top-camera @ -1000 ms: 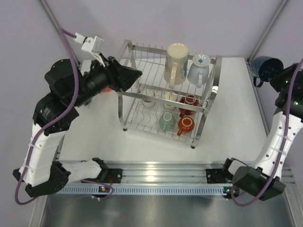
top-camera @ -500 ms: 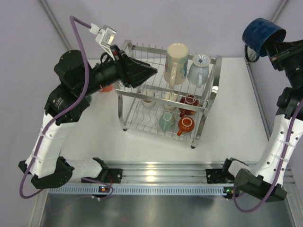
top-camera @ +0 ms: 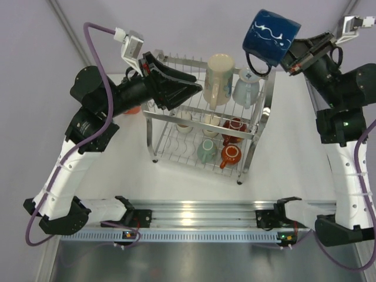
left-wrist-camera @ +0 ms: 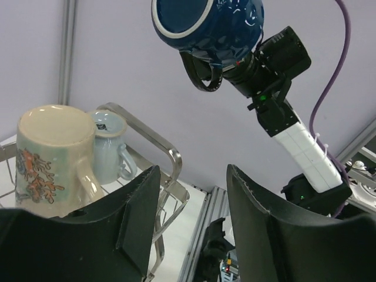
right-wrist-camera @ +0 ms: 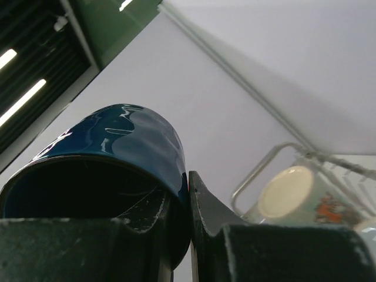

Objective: Load the cups into the dish rack
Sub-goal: Pass the cup from the right arm to the left, then place the cup upside down on the dish rack

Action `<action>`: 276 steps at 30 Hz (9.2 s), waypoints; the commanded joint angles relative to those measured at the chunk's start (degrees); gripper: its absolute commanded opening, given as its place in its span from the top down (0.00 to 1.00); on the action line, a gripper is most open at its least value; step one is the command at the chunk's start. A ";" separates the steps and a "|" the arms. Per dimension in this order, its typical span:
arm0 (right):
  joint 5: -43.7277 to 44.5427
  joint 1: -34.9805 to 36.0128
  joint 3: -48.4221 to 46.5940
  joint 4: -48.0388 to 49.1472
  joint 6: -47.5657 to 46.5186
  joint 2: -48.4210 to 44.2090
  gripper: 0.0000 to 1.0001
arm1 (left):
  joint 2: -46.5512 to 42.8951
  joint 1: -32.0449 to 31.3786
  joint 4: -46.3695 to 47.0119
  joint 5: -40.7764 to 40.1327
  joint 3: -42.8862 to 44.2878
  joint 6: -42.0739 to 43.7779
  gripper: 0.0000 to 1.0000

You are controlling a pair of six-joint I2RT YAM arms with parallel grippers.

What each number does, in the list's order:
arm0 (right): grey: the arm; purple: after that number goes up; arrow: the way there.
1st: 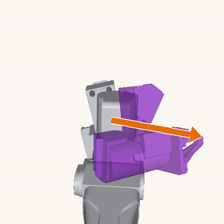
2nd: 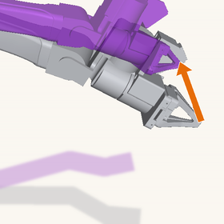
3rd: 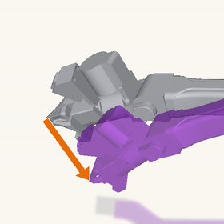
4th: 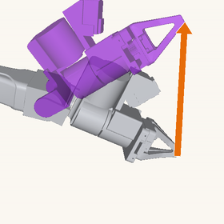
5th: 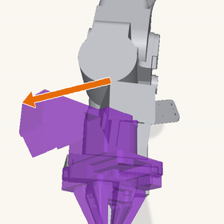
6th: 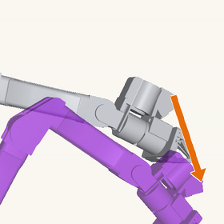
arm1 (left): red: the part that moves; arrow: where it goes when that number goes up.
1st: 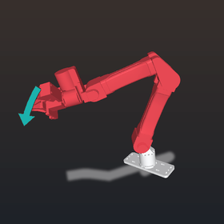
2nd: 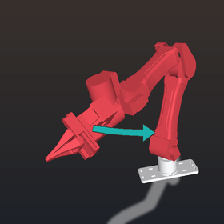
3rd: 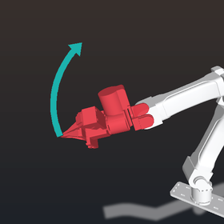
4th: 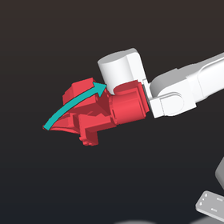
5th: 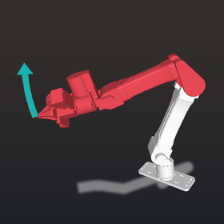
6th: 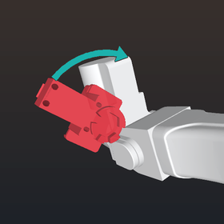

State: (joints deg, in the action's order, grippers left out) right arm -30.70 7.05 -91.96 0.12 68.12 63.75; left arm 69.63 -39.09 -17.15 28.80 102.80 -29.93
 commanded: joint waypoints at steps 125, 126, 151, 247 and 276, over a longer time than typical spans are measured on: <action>49.77 33.56 1.52 -25.87 -35.16 -15.93 0.01 | 14.66 0.16 -32.60 -38.38 11.45 7.87 1.00; 49.68 33.47 1.61 -25.87 -35.16 -15.93 0.01 | 14.75 0.16 -32.69 -37.77 11.45 7.96 1.00; 50.56 33.47 2.84 -25.61 -35.33 -16.72 0.01 | 15.63 0.16 -32.42 -33.89 13.12 8.22 0.92; 52.23 33.56 6.09 -25.17 -37.00 -18.22 0.00 | 15.28 0.16 -29.35 -20.45 6.97 9.54 0.78; 52.76 33.47 5.74 -27.81 -37.00 -18.22 0.01 | 9.92 0.16 -26.27 -33.98 10.84 9.37 0.56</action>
State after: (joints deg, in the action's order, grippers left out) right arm 20.84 40.62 -85.86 -26.83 31.59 45.74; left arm 82.59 -38.74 -47.51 -1.28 111.02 -20.25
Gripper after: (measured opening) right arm 0.993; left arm 0.435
